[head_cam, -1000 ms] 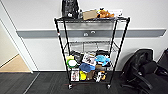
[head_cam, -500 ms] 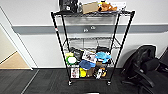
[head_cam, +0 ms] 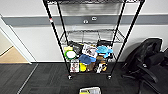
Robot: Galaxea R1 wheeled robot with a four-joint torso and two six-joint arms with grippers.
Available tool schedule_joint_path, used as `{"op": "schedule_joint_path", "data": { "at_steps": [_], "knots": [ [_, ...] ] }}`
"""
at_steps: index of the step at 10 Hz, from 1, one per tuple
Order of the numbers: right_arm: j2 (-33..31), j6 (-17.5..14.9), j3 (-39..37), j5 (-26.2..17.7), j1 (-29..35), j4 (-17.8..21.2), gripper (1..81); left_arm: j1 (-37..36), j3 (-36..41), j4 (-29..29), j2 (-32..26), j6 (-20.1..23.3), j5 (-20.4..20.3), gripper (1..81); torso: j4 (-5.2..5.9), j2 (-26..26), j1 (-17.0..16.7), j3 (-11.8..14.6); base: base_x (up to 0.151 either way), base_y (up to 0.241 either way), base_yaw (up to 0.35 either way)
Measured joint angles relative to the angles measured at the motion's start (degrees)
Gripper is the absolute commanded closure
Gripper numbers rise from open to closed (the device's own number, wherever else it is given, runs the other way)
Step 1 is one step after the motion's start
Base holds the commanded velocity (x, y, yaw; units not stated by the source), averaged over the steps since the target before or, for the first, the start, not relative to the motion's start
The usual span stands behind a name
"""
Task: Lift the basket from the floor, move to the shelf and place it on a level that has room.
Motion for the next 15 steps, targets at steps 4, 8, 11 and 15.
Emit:
{"op": "schedule_joint_path", "data": {
  "at_steps": [4, 8, 11, 15],
  "knots": [
    [-0.13, 0.0, -0.02, 0.28, 0.57, 0.01, 1.0, -0.46, -0.3, 0.0, 0.59, 0.0, 0.04, 1.0, 0.0, -5.99, 3.89, -2.84, 0.0, 0.0, 0.0],
    [-0.2, 0.0, -1.76, -0.44, 1.67, 0.01, 1.0, -3.63, -5.14, -1.29, 1.85, -0.55, 0.55, 1.0, 0.0, -14.91, 9.57, -2.93, 0.0, 0.0, 0.0],
    [-1.22, 0.0, -2.58, -1.44, 4.27, 0.0, 1.0, -6.19, -7.8, -1.54, 3.36, -1.33, 0.93, 1.0, 0.0, -20.87, 13.33, -2.93, 0.0, 0.0, 0.0],
    [-1.52, 0.02, -2.69, -4.62, 6.14, 0.0, 1.0, -7.38, -8.02, -1.6, 3.8, -1.35, 4.44, 1.0, 0.0, -28.57, 18.21, -3.01, 0.0, 0.0, 0.0]
  ]
}}
